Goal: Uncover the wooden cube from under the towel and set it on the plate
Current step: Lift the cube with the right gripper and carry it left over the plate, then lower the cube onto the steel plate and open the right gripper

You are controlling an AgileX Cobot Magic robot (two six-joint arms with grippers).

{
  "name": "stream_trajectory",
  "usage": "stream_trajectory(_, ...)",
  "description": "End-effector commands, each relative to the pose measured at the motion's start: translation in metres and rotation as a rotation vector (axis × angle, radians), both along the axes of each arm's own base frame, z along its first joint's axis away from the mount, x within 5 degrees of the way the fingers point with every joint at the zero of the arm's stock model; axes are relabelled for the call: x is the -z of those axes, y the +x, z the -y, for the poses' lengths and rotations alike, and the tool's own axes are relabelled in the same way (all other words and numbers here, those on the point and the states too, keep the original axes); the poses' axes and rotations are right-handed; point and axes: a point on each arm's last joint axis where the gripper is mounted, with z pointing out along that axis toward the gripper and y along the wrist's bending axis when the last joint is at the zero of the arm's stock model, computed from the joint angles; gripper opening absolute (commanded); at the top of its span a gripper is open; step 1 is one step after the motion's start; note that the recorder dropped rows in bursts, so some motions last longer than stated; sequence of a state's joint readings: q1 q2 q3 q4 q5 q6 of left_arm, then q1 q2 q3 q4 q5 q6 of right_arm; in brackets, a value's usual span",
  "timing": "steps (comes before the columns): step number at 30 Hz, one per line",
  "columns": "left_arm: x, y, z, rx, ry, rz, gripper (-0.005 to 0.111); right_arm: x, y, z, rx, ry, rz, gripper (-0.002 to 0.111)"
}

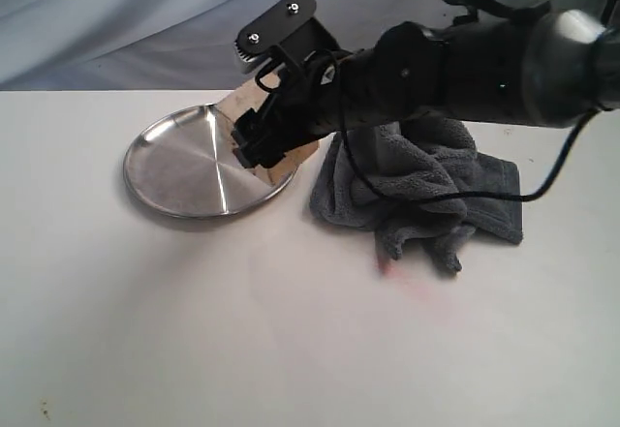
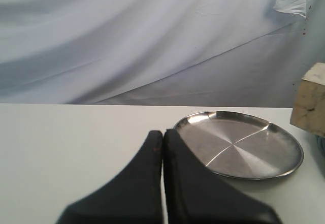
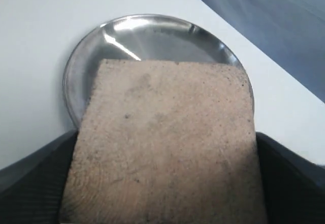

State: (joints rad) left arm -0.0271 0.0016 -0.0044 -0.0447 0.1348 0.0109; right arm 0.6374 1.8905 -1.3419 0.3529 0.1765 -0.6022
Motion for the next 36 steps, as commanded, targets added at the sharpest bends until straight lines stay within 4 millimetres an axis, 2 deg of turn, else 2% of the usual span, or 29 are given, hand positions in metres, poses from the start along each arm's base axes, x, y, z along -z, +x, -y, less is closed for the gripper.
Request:
stream_trajectory(1, 0.001, 0.000, 0.000, 0.001, -0.002, -0.001, 0.001, 0.006, 0.021, -0.027, -0.006, 0.038, 0.038, 0.062)
stream_trajectory(6, 0.001, 0.000, 0.000, 0.001, -0.002, -0.001, 0.001, 0.034, 0.038, -0.052, 0.000, 0.054, 0.007, 0.062)
stream_trajectory(13, 0.001, 0.000, 0.000, 0.001, 0.001, -0.001, 0.001, 0.054, 0.060, -0.067, 0.101, 0.177, -0.025, 0.062)
stream_trajectory(22, 0.001, 0.000, 0.000, 0.001, 0.001, -0.001, 0.001, 0.075, 0.068, -0.071, 0.144, 0.213, -0.028, 0.062)
stream_trajectory(28, 0.001, 0.000, 0.000, 0.001, -0.002, -0.001, 0.001, 0.075, 0.070, -0.071, 0.151, 0.225, -0.006, 0.062)
stream_trajectory(36, 0.001, 0.000, 0.000, 0.001, 0.000, -0.001, 0.001, 0.086, 0.070, -0.072, 0.153, 0.212, -0.020, 0.062)
